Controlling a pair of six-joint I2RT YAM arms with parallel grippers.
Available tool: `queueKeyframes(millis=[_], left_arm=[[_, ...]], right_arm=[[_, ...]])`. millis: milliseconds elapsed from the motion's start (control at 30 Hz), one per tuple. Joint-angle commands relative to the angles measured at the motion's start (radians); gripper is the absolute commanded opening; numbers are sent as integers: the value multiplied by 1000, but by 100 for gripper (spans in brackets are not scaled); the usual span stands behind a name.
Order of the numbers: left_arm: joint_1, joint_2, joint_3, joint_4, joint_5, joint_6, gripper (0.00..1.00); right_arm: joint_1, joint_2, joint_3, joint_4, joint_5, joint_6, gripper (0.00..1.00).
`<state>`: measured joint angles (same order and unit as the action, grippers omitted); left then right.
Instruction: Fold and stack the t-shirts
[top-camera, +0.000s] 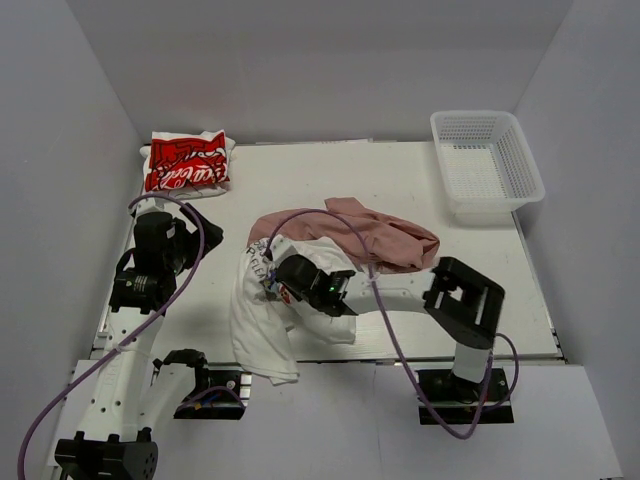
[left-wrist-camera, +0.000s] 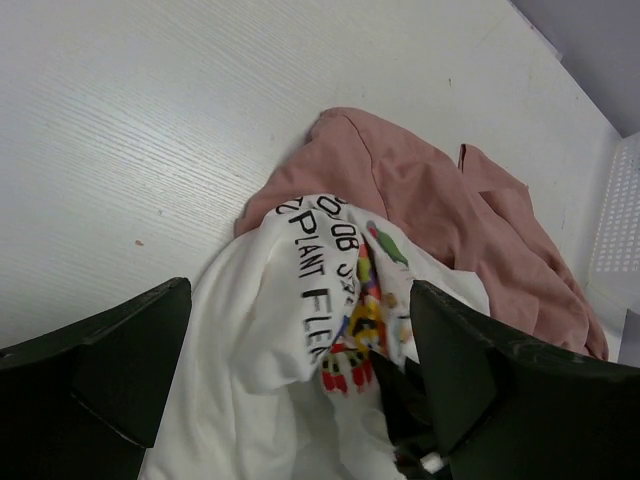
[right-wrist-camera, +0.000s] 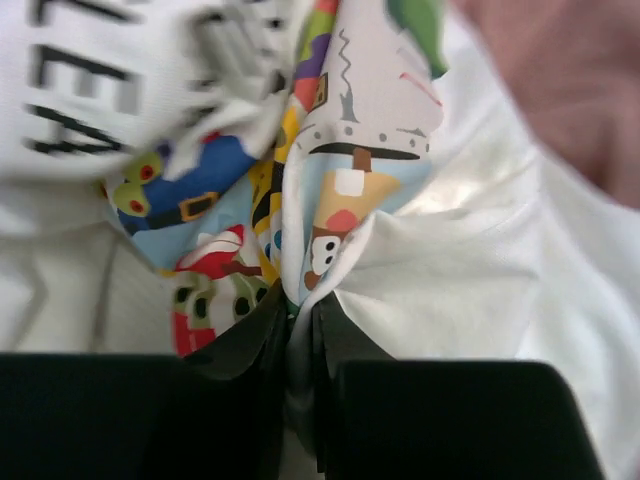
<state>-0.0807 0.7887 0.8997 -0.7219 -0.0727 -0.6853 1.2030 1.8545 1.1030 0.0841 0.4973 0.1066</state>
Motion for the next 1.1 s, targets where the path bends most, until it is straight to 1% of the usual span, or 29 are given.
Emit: queueKeyframes(millis=[0,33,67,133,167,200,233,300,333,400,500,533,600,633,667,700,733,767,800,833,900,933,967,1000,1033,1067], left_arm=[[-4,-5,8,-10,-21,-10,100],[-4,-5,8,-10,-21,-10,100],[-4,4,8,-10,-21,-10,100],[-4,4,8,-19,-21,-10,100],[-4,13,8,-19,-21,-10,100],[-4,14,8,-19,-21,-10,100],[-4,14,8,-19,-21,-10,100],[-4,23,8,-19,-21,-10,100],[-4,23,8,-28,-21,-19,100],[-4,23,8,-28,-30,-19,100],[-4,32,8,-28,-30,-19,100],[-4,41,8,-28,-19,-19,100],[-4,50,8,-28,-19,-19,100],[-4,50,8,-28,-19,-19,100],[-4,63,8,-28,-10,-19,100],[-13,63,8,-37,-21,-19,100],[-13,63,8,-37,-21,-19,100],[-13,63,8,-46,-21,-19,100],[-13,63,8,-47,-32,-19,100],[-13,63,8,-47,-32,-19,100],[-13,63,8,-37,-32,-19,100],[-13,73,8,-37,-32,-19,100],[-13,83,8,-37,-32,-19,100],[-13,83,8,-37,-32,-19,100],[-13,93,8,-37,-32,-19,100],[-13,93,8,-27,-19,-19,100]], right_arm=[[-5,-231,1,123,29,-25,0],[-8,-260,-2,159,32,-30,0],[-14,-321,-3,161,23,-27,0],[-37,-368,-2,166,20,-15,0],[-55,-402,-6,196,-5,-25,0],[-62,-419,-20,209,-6,-22,0],[-94,-458,-25,221,-2,-22,0],[-117,-535,-16,250,10,-25,0],[-164,-554,-9,258,33,-33,0],[-195,-624,0,285,72,-41,0],[-317,-670,44,295,107,-59,0],[-342,-672,104,278,136,-62,0],[-439,-670,148,250,159,-85,0],[-463,-649,226,232,164,-84,0],[-544,-638,253,217,164,-96,0],[-571,-624,282,198,170,-99,0],[-600,-570,367,169,175,-102,0],[-662,-552,401,155,173,-87,0],[-727,-531,478,96,167,-71,0],[-759,-456,518,51,118,-56,0],[-892,-366,721,-52,89,11,0],[-954,-298,776,-151,37,54,0],[-980,-267,945,-182,9,68,0],[-1009,-197,996,-199,-12,71,0],[-1081,-163,1047,-258,-87,90,0],[-1103,-67,1193,-285,-121,103,0]])
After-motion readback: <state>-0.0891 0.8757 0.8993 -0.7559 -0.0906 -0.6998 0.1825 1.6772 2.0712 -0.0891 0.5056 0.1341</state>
